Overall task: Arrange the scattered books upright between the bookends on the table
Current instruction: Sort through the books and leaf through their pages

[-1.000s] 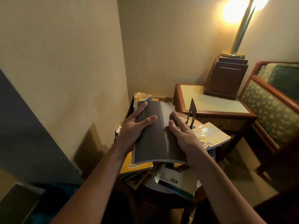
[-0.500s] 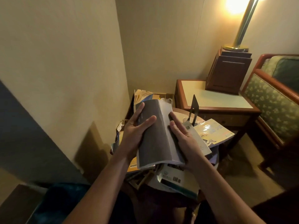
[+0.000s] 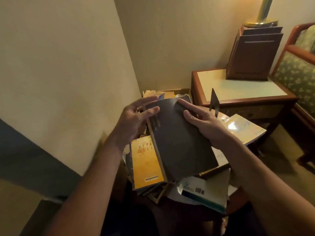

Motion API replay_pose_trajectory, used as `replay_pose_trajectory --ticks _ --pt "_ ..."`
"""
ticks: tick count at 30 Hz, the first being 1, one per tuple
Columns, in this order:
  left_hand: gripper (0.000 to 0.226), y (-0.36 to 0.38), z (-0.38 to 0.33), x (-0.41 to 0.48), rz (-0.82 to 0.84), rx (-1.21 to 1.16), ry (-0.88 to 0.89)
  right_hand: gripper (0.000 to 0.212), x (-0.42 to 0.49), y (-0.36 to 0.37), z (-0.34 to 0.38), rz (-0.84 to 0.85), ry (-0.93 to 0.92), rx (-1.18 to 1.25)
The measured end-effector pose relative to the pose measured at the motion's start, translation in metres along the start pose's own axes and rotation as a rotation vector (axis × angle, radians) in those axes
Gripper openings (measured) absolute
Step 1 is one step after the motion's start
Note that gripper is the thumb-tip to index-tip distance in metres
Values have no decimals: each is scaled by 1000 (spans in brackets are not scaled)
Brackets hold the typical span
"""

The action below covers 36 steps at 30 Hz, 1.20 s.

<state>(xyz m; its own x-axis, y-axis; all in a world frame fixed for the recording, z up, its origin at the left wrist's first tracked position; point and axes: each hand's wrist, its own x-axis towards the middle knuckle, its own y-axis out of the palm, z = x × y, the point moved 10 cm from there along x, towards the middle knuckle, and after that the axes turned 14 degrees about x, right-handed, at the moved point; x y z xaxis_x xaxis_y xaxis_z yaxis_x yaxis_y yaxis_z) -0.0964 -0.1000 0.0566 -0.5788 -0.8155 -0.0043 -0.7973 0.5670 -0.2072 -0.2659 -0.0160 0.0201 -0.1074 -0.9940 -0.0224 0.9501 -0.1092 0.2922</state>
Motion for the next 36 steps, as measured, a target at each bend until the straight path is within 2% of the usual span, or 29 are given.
replay_pose_trajectory --ticks 3,5,10,12,14,17,22,25,28,32,36 --pt "31 -5 -15 25 243 340 -98 43 16 1 6 117 0 -127" --pt "35 1 -22 39 376 437 -130 47 26 0 7 152 8 -158" --pt "34 26 -23 65 559 660 -216 47 47 -5 13 157 -63 -182" --pt "34 30 -20 75 569 692 -239 49 53 -9 13 141 -84 -187" --pt "31 31 -17 83 535 692 -225 54 61 -19 8 90 -113 -218" --pt "29 30 -12 94 472 769 -172 63 70 -45 -7 -47 -162 -389" --pt "32 2 -12 129 217 899 -152 59 60 -95 -66 -190 -92 -937" --pt "34 -16 -1 152 54 947 -209 59 51 -106 -100 -124 22 -1268" --pt "39 -29 17 174 -85 939 -222 68 42 -105 -118 -44 112 -1455" --pt "41 -37 24 192 -219 968 -180 98 37 -100 -126 28 177 -1577" --pt "39 -29 21 202 -258 1057 -97 100 40 -102 -128 27 175 -1615"
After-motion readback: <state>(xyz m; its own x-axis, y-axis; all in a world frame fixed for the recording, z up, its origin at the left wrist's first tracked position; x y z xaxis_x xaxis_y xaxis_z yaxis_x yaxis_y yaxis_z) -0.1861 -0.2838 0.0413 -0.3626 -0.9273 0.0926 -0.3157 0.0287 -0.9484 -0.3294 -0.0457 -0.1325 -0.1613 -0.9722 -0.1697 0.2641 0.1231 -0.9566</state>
